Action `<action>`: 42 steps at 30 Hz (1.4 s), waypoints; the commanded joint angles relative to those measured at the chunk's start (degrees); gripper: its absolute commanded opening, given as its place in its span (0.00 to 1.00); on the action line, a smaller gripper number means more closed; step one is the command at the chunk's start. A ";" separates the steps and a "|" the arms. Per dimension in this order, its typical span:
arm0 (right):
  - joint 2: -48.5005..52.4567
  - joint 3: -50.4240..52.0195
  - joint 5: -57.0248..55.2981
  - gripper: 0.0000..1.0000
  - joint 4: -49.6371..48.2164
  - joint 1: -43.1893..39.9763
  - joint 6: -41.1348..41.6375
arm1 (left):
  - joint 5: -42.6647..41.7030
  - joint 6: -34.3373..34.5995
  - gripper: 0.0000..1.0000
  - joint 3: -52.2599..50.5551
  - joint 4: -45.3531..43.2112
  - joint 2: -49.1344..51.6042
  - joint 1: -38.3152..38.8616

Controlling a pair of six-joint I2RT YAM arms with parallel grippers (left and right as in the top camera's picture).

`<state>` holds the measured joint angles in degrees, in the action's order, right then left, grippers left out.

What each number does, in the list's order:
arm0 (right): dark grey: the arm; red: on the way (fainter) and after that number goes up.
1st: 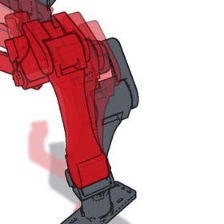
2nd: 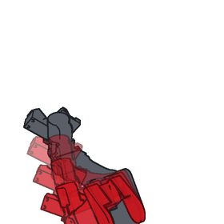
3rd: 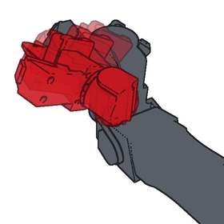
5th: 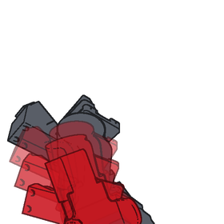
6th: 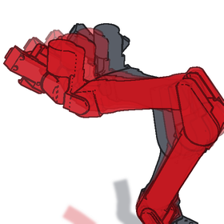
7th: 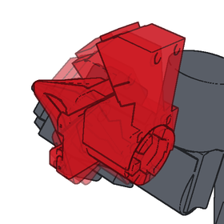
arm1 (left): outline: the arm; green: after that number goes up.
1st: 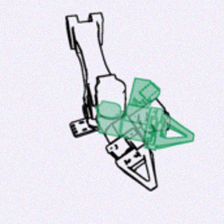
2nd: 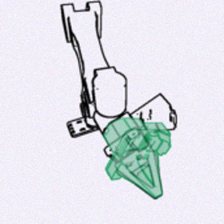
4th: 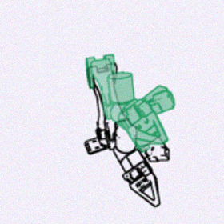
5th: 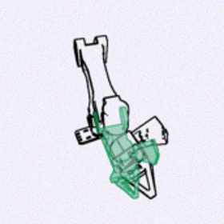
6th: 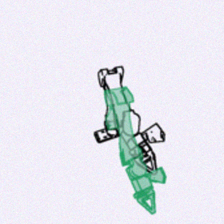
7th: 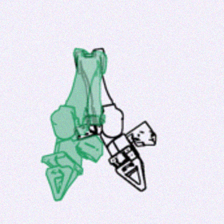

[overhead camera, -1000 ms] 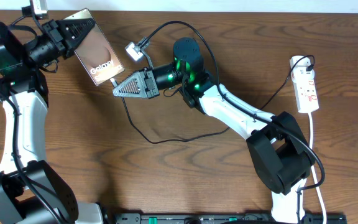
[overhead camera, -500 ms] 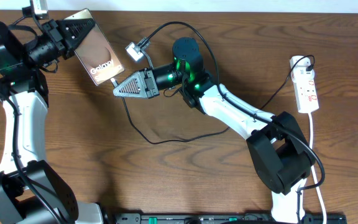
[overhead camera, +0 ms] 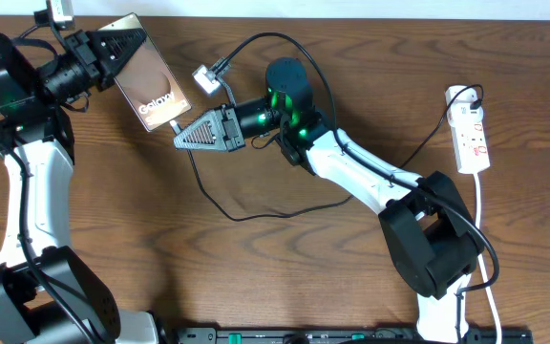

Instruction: Plug charger to phone and switch on socket

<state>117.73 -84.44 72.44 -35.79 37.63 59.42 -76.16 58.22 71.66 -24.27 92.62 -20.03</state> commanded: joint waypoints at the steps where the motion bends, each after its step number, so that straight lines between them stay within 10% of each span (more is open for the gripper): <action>1: -0.39 -0.90 -0.09 0.01 -0.20 0.20 -0.74 | -1.55 -0.66 0.08 0.35 -0.50 -0.15 -0.02; 42: -0.39 -0.90 -3.91 0.01 -0.22 0.24 3.63 | -2.95 -1.53 0.07 0.35 -0.46 -0.15 -0.02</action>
<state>117.73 -84.44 72.20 -35.77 37.65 61.54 -76.73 56.93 71.64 -24.29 92.62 -20.10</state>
